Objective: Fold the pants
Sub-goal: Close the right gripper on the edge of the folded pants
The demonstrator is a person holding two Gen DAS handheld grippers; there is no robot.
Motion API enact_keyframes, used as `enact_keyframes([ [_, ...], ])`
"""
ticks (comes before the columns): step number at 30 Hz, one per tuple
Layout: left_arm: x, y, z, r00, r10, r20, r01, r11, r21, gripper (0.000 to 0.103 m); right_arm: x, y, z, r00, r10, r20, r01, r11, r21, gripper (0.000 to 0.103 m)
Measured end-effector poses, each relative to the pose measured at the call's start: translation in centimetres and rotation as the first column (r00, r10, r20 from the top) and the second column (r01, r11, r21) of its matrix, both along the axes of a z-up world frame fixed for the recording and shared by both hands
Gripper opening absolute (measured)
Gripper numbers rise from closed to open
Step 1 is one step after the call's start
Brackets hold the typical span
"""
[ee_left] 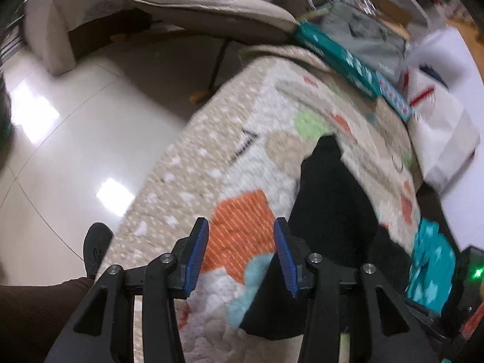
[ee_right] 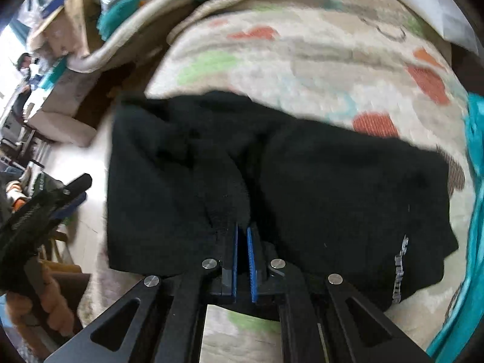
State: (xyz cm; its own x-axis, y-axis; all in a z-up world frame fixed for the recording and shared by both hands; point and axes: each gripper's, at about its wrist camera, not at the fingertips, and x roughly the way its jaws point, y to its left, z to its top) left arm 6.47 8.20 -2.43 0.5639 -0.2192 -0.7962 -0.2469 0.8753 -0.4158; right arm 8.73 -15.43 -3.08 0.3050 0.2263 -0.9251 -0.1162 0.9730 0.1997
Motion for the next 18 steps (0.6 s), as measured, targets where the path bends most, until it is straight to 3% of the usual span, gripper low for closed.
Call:
enact_keyframes([
  [3,0.5,-2.2,-1.5,0.996,-0.070,-0.060,0.074,0.995,0.066,0.046,0.3,0.3,0.1,1.000,0.010,0.001,-0.010,1.000,0.010,0.011],
  [6,0.8,-3.0,-2.6,0.991,-0.075,-0.113,0.090,0.987,0.135,0.046,0.9,0.1,1.6,0.999,-0.009,0.033,0.007,0.998,0.064,0.011],
  [12,1.0,-2.3,-3.2,0.988,-0.036,-0.149,0.059,0.986,0.154,0.046,3.1,1.6,3.6,0.993,-0.038,0.116,0.020,0.988,0.151,0.011],
  [16,0.9,-2.4,-3.3,0.988,-0.043,-0.152,0.070,0.981,0.180,0.046,4.1,3.1,3.3,0.987,-0.077,0.143,0.065,0.994,0.086,0.011],
  [18,1.0,-2.4,-3.3,0.987,-0.042,-0.157,0.071,0.980,0.184,0.047,4.3,3.2,2.3,0.993,-0.059,0.107,0.054,0.997,0.047,0.011],
])
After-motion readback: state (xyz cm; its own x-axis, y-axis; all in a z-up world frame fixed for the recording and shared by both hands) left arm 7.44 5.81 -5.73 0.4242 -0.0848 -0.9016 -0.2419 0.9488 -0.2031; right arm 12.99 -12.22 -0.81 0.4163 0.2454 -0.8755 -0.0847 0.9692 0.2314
